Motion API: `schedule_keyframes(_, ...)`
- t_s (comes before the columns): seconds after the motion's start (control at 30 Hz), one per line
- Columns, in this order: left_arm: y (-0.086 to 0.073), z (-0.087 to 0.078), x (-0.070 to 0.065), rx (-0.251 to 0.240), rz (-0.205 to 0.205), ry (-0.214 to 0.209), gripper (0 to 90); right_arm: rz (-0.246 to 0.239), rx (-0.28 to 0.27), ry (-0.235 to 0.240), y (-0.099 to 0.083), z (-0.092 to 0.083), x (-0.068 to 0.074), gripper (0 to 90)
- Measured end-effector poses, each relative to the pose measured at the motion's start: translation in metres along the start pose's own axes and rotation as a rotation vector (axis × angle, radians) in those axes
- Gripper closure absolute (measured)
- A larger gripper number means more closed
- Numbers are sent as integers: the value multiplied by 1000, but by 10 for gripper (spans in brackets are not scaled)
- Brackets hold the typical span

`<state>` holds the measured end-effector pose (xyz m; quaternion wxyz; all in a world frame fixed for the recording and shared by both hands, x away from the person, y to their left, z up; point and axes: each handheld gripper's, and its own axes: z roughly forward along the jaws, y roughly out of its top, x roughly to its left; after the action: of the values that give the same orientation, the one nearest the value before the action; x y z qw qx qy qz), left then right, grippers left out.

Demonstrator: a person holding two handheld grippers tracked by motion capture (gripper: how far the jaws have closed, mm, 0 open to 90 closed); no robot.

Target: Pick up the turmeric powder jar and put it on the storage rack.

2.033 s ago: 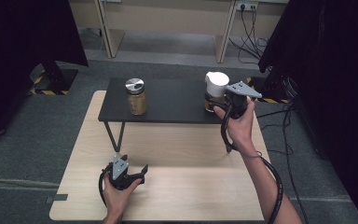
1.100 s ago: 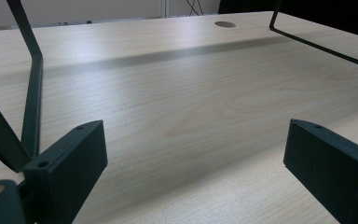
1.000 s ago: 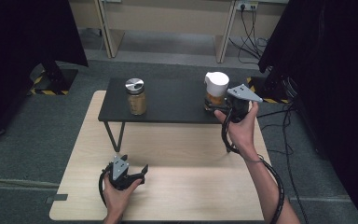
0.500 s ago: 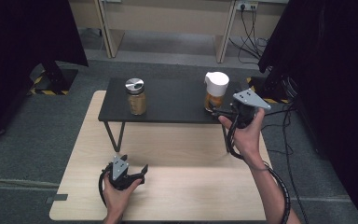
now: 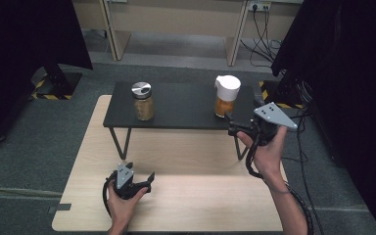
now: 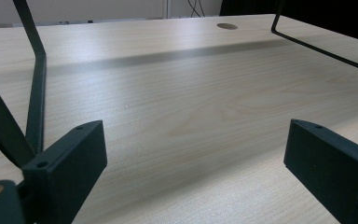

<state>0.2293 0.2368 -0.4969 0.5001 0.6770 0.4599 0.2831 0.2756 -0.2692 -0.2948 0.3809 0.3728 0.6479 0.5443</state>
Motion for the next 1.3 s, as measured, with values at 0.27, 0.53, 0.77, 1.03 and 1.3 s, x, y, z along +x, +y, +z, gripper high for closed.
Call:
schedule_keyframes(0.27,0,0,-1,1,4,1,49,0,-9,-3,-5,-13,0,14)
schedule_keyframes(0.53,0,0,-1,-2,7,2,49,-15,-26,6,-7,-27,2,14)
schedule_keyframes(0.77,0,0,-1,-1,5,1,49,-21,-35,13,-11,-37,5,13)
schedule_keyframes(1.03,-1,0,-1,-5,7,1,49,-15,-43,11,-18,-44,5,14)
schedule_keyframes(1.3,-1,0,-1,-5,6,1,49,-14,-38,3,-27,-50,5,14)
